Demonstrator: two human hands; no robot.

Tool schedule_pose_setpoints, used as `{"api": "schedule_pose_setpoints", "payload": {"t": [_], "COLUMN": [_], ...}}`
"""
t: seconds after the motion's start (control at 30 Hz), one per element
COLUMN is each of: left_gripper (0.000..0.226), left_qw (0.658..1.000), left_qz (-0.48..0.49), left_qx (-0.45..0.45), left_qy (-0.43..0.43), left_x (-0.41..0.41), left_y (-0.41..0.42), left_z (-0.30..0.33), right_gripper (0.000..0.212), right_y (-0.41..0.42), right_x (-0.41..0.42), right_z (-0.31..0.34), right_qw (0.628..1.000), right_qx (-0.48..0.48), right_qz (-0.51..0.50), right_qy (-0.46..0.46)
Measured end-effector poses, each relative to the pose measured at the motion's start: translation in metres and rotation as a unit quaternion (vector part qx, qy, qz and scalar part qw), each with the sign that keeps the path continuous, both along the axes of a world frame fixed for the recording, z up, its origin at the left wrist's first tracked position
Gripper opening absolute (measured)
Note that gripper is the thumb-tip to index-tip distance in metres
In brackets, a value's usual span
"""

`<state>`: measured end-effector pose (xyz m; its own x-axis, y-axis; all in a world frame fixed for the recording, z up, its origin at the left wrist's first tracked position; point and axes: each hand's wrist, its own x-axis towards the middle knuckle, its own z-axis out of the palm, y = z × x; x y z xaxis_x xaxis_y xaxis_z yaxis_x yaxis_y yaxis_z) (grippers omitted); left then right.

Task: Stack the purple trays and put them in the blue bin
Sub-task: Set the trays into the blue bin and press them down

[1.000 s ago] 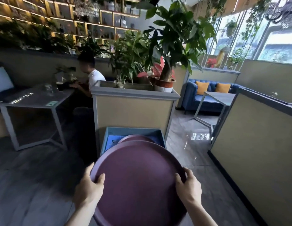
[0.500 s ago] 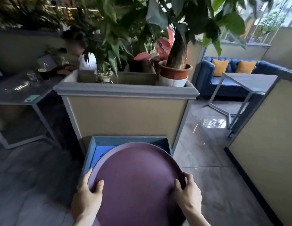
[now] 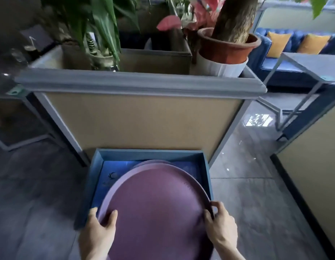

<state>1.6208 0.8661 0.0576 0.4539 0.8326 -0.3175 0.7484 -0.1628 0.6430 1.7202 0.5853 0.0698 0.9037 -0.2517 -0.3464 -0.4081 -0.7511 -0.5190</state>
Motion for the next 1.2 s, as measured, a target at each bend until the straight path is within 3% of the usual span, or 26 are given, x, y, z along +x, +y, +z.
{"api": "schedule_pose_setpoints", "payload": {"t": [0.27, 0.37, 0.57, 1.2], "left_gripper": [0.039, 0.048, 0.029, 0.041], "left_qw": [0.998, 0.995, 0.995, 0.981], "left_qz": [-0.037, -0.049, -0.042, -0.084], "left_qx": [-0.015, 0.005, 0.063, 0.134], "left_qy": [0.05, 0.087, 0.057, 0.109], "left_x": [0.028, 0.04, 0.067, 0.082], "left_y": [0.029, 0.038, 0.049, 0.06], "left_z": [-0.065, -0.087, -0.1, -0.119], "right_gripper": [0.035, 0.041, 0.048, 0.045], "right_y": [0.023, 0.03, 0.048, 0.059], "right_x": [0.034, 0.046, 0.07, 0.087], "right_z": [-0.042, -0.055, -0.071, -0.082], "right_qw": [0.999, 0.999, 0.998, 0.992], "right_qx": [-0.032, -0.039, -0.057, -0.119], "right_qz": [0.004, 0.009, 0.019, 0.027], "right_qy": [0.025, 0.021, 0.0, -0.012]}}
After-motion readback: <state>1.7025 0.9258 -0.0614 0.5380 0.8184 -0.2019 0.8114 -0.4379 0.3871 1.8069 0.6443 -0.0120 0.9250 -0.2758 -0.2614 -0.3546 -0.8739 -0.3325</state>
